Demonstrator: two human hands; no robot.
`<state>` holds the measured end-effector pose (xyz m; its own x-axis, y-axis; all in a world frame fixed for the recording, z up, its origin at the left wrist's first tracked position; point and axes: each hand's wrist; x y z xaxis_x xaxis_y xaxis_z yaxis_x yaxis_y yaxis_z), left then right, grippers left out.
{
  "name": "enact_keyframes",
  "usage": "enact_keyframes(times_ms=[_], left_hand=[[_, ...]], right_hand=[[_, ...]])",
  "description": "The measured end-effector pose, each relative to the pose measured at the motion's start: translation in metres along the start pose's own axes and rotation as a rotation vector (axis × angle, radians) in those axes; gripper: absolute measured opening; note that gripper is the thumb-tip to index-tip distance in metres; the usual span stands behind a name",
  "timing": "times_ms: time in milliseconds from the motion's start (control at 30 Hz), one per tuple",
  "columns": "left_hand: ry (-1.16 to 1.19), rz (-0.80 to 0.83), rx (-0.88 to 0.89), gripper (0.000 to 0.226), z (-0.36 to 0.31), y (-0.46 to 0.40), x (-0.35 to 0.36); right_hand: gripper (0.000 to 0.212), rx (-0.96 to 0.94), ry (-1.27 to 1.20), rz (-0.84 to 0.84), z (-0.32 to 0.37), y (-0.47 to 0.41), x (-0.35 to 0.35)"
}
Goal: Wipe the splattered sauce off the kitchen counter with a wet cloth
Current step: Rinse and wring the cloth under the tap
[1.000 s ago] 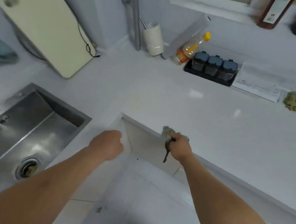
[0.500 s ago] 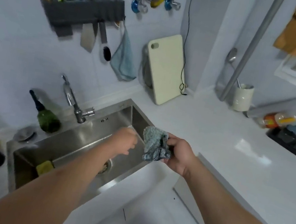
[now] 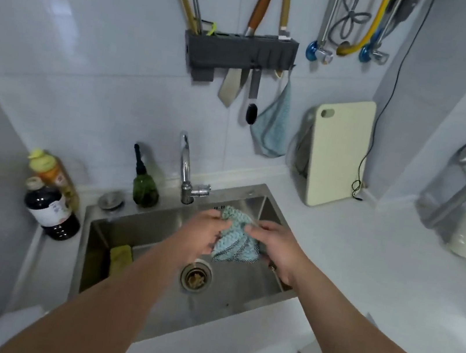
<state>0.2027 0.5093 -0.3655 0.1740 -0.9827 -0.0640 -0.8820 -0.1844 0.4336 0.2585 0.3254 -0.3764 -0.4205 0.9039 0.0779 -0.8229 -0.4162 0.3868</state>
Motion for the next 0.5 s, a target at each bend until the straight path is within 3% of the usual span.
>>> enact_keyframes(times_ms=[133,267,367,500], left_hand=[[-0.005,-0.056,-0.026,0.023,-0.01,-0.009,-0.02],[-0.031,-0.105,-0.077,0.025,-0.012,-0.033,-0.041],[-0.019,-0.254,-0.118,0.021,-0.004,-0.051,-0.048],[-0.477,-0.458,-0.066,0.022,0.012,-0.061,-0.064]], right_hand=[[0.018,-0.01,0.103,0.009,0.011,-0.036,0.0],[0.007,-0.081,0.409,0.132,0.021,-0.079,-0.002],[0.01,-0.124,0.544,0.166,0.022,-0.113,0.001],[0.019,-0.168,0.549,0.146,0.03,-0.15,0.003]])
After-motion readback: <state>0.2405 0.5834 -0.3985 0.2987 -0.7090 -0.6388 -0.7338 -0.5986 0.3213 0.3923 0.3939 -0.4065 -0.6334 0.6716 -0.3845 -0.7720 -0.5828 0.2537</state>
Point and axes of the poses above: each hand's wrist, its own y-axis away from the middle knuckle, its own x-axis out of the palm, z = x × y, and after that the axes turned 2 degrees about -y, right-handed
